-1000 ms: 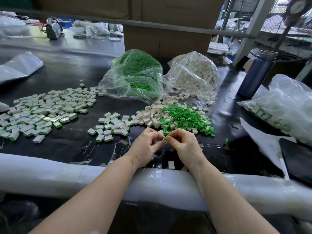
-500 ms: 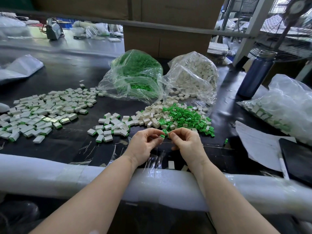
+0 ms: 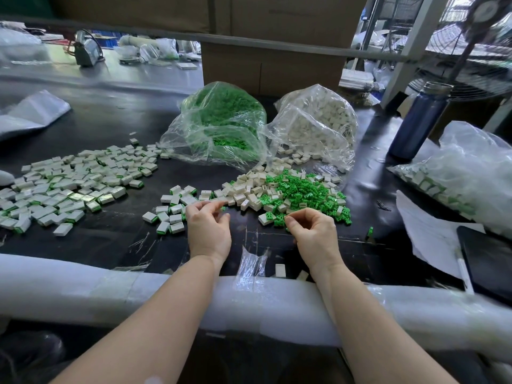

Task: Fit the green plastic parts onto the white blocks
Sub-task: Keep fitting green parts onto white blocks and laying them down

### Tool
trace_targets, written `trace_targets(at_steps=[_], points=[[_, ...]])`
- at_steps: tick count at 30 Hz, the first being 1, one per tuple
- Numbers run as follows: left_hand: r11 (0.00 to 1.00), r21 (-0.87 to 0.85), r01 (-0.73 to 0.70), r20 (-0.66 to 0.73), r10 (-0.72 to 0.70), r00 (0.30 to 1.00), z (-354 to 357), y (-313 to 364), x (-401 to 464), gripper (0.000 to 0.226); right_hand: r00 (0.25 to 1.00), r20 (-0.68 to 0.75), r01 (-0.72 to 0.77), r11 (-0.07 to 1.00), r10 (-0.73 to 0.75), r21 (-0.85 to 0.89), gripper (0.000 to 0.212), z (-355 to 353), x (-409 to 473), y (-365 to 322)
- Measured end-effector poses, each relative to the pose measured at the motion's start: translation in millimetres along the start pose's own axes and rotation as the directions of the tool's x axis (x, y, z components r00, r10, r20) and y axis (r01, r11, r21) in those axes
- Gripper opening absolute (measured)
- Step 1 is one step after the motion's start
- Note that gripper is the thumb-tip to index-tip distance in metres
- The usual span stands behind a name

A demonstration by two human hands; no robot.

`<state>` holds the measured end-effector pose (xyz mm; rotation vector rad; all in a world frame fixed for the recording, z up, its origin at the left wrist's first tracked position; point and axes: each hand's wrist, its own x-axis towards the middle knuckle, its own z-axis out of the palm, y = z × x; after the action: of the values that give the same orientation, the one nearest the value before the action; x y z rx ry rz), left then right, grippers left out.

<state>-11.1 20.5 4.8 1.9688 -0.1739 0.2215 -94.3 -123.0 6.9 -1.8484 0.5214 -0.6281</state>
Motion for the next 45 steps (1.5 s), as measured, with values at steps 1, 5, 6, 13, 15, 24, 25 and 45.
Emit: trace_targets(at_steps=[1,5,6,13,15,24,25,45], points=[[1.0,0.027,0.003,0.008,-0.003,1.0,0.3,0.2,-0.5,0.032,1.0,-0.013,-0.011,1.0,0.011,-0.004,0.016,-0.2,0.3,0.6],[0.985,0.171,0.007,0.048,-0.016,0.999,3.3,-0.8,-1.7,0.041,0.997,-0.081,-0.02,0.999,0.018,-0.032,0.017,-1.7,2.1,2.8],[0.979,0.204,0.014,0.056,-0.026,0.998,4.0,-0.9,-2.2,0.04,0.996,-0.09,-0.02,0.999,0.016,-0.04,0.017,-2.2,2.3,3.0],[0.94,0.34,-0.011,0.132,-0.036,0.991,6.4,-1.5,-2.3,0.038,0.991,-0.131,-0.047,0.994,0.034,-0.097,0.014,-3.0,4.0,5.1],[0.93,0.366,-0.03,0.153,-0.028,0.988,6.8,-1.1,-2.2,0.04,0.988,-0.145,-0.061,0.991,0.044,-0.119,0.013,-3.4,4.8,6.1],[0.852,0.338,-0.4,0.346,0.283,0.895,9.0,2.9,-13.7,0.051,0.993,-0.118,-0.037,0.957,0.003,-0.288,0.011,-0.5,4.1,5.8],[0.835,0.316,-0.45,0.414,0.306,0.857,10.5,2.8,-14.4,0.053,0.994,-0.11,-0.033,0.95,-0.001,-0.311,0.012,0.0,3.9,5.9],[0.85,0.18,-0.494,0.488,0.359,0.796,9.2,10.0,-19.4,0.013,0.998,-0.047,-0.054,0.838,0.034,-0.543,0.022,3.2,3.2,7.1]])
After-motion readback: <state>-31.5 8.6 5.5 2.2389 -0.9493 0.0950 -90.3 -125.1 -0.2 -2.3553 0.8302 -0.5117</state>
